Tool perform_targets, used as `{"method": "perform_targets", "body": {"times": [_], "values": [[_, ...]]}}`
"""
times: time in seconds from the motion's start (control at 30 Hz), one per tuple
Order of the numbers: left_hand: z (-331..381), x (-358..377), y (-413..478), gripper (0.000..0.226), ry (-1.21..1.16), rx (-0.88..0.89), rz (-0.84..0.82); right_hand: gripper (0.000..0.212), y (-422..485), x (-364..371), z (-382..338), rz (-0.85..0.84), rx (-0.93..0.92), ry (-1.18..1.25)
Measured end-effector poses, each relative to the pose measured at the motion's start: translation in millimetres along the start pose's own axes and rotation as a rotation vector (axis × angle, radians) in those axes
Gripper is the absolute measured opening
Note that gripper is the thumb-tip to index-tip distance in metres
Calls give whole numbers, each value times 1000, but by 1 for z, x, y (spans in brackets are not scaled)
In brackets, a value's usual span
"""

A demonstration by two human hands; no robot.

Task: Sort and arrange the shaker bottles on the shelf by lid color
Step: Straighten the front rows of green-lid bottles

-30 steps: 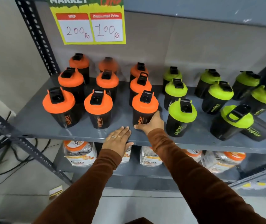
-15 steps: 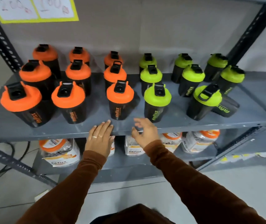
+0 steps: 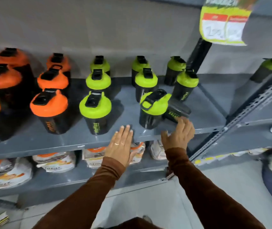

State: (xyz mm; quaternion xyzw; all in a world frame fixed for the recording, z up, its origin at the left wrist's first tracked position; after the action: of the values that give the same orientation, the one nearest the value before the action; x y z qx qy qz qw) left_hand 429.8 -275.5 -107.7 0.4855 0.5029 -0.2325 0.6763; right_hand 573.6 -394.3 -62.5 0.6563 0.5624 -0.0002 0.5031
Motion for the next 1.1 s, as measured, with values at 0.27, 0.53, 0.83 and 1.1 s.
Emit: {"method": "perform_targets", "body": {"times": [0.27,0.53,0.83,1.1], "values": [[10,11,18,66,6,-227,-34,93,78,42,19,-385,-242,-225],[10,18,17,78,23,-313,-6,82,87,40,50,-245,-136,63],[13,16,18,92,30,-345,-33,91,79,42,99,-239,420,567],[16,-1,40,95,-239,-620,147,102,84,42,104,-300,383,572]]}}
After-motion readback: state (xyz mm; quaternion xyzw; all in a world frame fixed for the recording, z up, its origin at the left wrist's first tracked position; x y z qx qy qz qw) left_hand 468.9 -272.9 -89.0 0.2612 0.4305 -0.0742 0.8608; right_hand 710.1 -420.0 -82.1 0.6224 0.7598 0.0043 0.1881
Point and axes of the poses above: each hand's wrist, its own y-axis towards the middle knuckle, its own x-axis out of the palm, z = x × y, the point moved 5 cm from there along y, towards the middle knuckle, and after that the axes turned 13 degrees about z, right-handed, at the moved point
